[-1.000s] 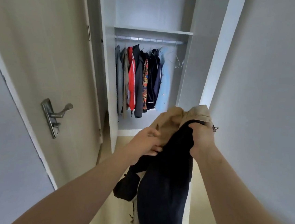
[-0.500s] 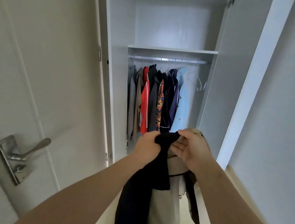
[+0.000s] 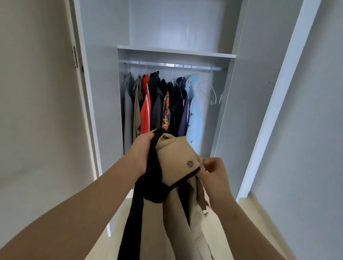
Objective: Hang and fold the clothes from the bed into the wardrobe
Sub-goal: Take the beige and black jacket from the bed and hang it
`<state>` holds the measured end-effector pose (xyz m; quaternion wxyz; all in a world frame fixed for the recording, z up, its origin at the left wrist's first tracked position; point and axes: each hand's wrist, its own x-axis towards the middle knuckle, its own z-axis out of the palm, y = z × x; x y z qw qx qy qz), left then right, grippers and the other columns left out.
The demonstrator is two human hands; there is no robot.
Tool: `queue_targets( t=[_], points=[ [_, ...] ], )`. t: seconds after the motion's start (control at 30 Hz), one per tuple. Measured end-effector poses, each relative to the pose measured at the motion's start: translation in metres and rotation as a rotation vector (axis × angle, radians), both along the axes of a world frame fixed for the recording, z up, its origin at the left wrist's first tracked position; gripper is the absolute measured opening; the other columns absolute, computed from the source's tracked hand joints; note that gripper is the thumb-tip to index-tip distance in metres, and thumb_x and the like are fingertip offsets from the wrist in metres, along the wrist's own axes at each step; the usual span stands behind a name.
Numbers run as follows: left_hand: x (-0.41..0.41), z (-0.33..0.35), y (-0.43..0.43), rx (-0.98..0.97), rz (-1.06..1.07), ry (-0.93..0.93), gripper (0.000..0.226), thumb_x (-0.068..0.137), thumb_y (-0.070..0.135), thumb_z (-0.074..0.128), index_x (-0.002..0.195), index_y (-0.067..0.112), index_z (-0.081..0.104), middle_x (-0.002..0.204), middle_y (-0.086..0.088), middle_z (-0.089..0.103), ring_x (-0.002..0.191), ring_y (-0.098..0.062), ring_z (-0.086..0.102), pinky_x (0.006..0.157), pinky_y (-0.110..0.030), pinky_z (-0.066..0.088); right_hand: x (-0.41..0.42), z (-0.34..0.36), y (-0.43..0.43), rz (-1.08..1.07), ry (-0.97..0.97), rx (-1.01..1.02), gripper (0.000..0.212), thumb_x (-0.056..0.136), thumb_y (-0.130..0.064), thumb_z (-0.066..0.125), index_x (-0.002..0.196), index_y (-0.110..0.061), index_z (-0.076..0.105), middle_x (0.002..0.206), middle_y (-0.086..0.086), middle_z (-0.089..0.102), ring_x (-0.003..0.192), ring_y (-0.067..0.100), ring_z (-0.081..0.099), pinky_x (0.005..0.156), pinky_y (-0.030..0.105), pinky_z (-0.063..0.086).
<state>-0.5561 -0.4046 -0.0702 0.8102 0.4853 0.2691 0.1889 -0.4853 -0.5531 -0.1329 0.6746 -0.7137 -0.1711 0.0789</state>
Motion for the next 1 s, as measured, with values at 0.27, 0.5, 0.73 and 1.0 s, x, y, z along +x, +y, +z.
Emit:
queue_targets(
  t=[0.27, 0.5, 0.73, 1.0],
  points=[
    [0.075, 0.016, 0.048, -0.067, 0.024, 0.0, 0.034, 0.097, 0.012, 0.039, 0.125, -0.002, 0.052, 0.103, -0.015, 0.064, 0.107, -0.033, 0.057, 0.089, -0.035, 0.044, 0.051, 0.021, 0.056, 0.031, -0.111, 0.031, 0.011, 0.088, -0.016, 0.058, 0.08, -0.023, 0.054, 0.079, -0.003, 0.058, 0.076, 0.013, 0.054, 0.07, 0.027, 0.045],
    [0.126, 0.026, 0.102, -0.018, -0.064, -0.032, 0.031, 0.098, 0.008, 0.037, 0.085, -0.007, 0.062, 0.053, -0.011, 0.06, 0.069, -0.015, 0.065, 0.065, -0.02, 0.051, 0.101, 0.005, 0.103, 0.022, 0.071, -0.063, 0.025, 0.096, -0.019, 0.046, 0.079, -0.011, 0.063, 0.077, 0.006, 0.063, 0.075, 0.018, 0.057, 0.068, 0.027, 0.047],
    [0.176, 0.0, 0.156, 0.394, -0.172, 0.209, 0.022, 0.09, -0.002, 0.046, 0.078, 0.009, 0.062, 0.077, -0.012, 0.059, 0.066, -0.024, 0.054, 0.062, -0.029, 0.047, 0.155, 0.028, 0.134, 0.047, 0.347, 0.187, 0.032, 0.092, -0.039, 0.053, 0.1, -0.013, 0.069, 0.096, 0.009, 0.072, 0.09, 0.024, 0.067, 0.077, 0.032, 0.053],
    [0.23, -0.033, 0.15, 0.881, -0.546, 0.097, 0.03, 0.088, 0.043, 0.055, 0.114, 0.032, 0.044, 0.107, 0.016, 0.052, 0.094, 0.004, 0.052, 0.066, -0.01, 0.042, 0.22, 0.038, 0.162, 0.02, 0.419, 0.179, 0.033, 0.093, -0.034, 0.054, 0.102, -0.005, 0.065, 0.106, 0.02, 0.067, 0.1, 0.032, 0.063, 0.087, 0.043, 0.052]
  ],
)
